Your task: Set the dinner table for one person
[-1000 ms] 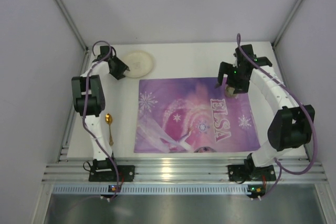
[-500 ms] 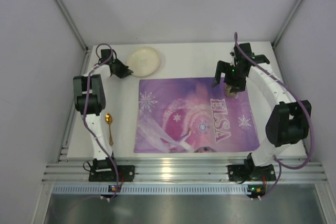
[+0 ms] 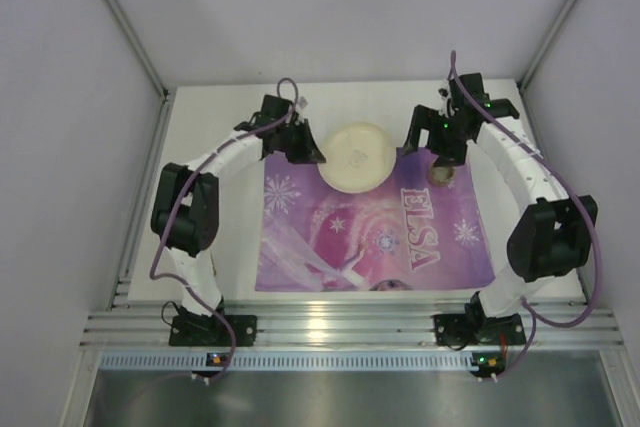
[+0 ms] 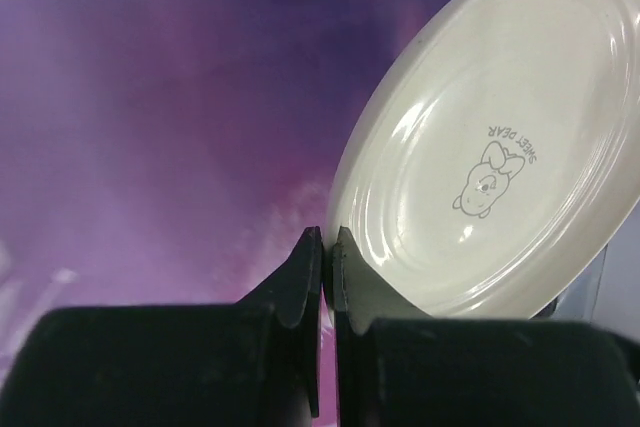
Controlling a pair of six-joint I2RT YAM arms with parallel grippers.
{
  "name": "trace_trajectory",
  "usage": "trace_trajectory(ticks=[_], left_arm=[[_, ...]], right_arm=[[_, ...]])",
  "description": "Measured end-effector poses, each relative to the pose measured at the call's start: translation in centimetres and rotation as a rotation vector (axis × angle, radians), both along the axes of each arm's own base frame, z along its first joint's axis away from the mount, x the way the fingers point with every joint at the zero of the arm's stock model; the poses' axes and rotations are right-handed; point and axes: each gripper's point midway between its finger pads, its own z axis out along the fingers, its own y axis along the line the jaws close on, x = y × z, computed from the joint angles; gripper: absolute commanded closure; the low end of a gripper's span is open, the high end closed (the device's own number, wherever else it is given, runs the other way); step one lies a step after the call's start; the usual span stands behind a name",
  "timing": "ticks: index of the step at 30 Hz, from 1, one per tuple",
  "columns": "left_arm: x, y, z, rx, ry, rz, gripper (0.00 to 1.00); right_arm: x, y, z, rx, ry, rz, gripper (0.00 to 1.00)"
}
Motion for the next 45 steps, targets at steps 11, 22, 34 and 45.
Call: trace_trajectory(ticks=[11,22,34,45], left_arm=[[-14.1,-4.5,-7.7,0.227,0.205,-0.209,1.00],[-14.0,-4.9,-5.5,0.299,0.105,-0.120,0.02],[-10.5,16.8,1.6,0.453,0.072,0.559,0.04],[-19.1,26.9,-3.0,0.550,0.399,0.749,0.14]], right_arm=[[-1.9,0.0,1.7,0.032,-0.036,-0.007,0.00],[-4.3,-0.3,0.7,0.034,-0.005,-0.002,0.00],[-5.8,-0.2,1.2,0.052,-0.027,0.007,0.00],[-6.3,0.6,0.8,0.070,-0.016,0.038,0.00]])
